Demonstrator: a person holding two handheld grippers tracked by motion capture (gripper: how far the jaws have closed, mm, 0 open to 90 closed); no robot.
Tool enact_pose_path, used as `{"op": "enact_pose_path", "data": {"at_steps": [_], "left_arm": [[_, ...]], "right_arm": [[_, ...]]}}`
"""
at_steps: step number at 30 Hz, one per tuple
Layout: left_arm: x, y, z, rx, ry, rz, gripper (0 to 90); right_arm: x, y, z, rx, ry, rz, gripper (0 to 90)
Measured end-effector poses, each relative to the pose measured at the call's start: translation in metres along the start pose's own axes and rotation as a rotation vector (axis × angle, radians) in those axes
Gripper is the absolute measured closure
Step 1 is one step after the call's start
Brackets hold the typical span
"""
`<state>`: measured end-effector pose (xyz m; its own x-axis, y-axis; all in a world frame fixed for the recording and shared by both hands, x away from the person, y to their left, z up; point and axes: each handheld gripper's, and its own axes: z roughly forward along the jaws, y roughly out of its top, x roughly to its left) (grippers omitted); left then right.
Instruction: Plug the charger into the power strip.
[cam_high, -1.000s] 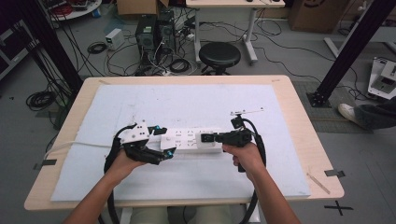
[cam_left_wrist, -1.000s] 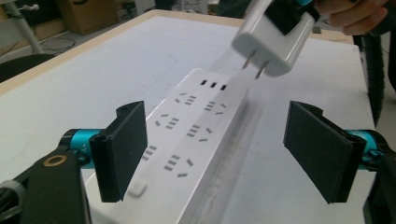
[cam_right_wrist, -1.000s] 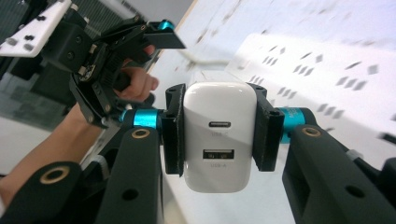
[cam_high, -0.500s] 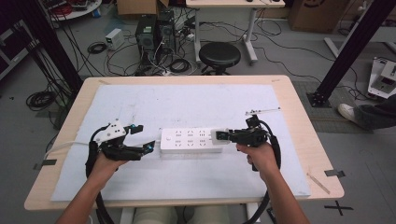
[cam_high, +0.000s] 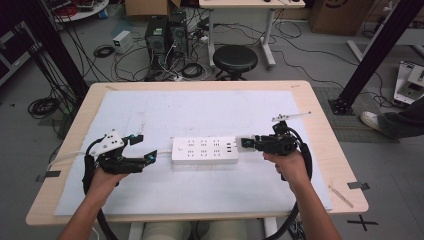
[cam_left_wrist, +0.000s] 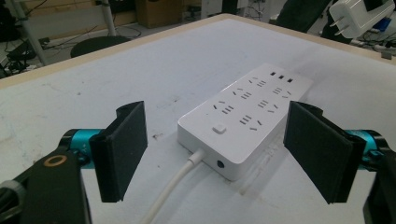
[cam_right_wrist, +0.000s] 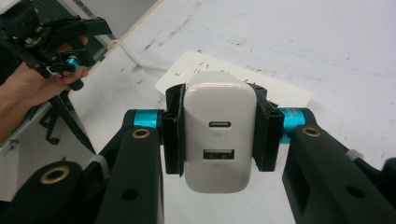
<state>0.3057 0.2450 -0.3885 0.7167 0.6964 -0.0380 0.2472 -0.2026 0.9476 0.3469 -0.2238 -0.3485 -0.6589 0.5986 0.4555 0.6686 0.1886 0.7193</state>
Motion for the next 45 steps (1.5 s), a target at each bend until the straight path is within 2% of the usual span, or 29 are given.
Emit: {"op": "enact_pose_path", "data": {"at_steps": [9,15,21,27,31,42,45], "left_arm": [[0.008,-0.007,-0.009,-0.005,0.043,-0.029,21.7],[0.015,-0.012,-0.014,-0.011,0.060,-0.043,21.7],[0.019,-0.016,-0.016,-0.012,0.065,-0.049,21.7],[0.021,-0.020,-0.015,-0.006,0.061,-0.051,21.7],[0.023,-0.022,-0.014,-0.002,0.058,-0.052,21.7],[0.026,-0.023,-0.013,0.005,0.057,-0.054,21.7],[0.026,-0.024,-0.013,0.007,0.058,-0.056,21.7]], "right_arm": [[0.009,0.023,0.007,0.040,-0.026,-0.098,63.4],[0.010,0.041,0.017,0.056,0.015,-0.154,63.4],[0.011,0.052,0.026,0.095,0.006,-0.225,63.4],[0.008,0.058,0.037,0.173,-0.036,-0.315,63.4],[0.006,0.058,0.040,0.209,-0.046,-0.381,63.4],[0.007,0.057,0.045,0.277,-0.083,-0.500,63.4],[0.009,0.060,0.047,0.290,-0.095,-0.518,63.5]]}}
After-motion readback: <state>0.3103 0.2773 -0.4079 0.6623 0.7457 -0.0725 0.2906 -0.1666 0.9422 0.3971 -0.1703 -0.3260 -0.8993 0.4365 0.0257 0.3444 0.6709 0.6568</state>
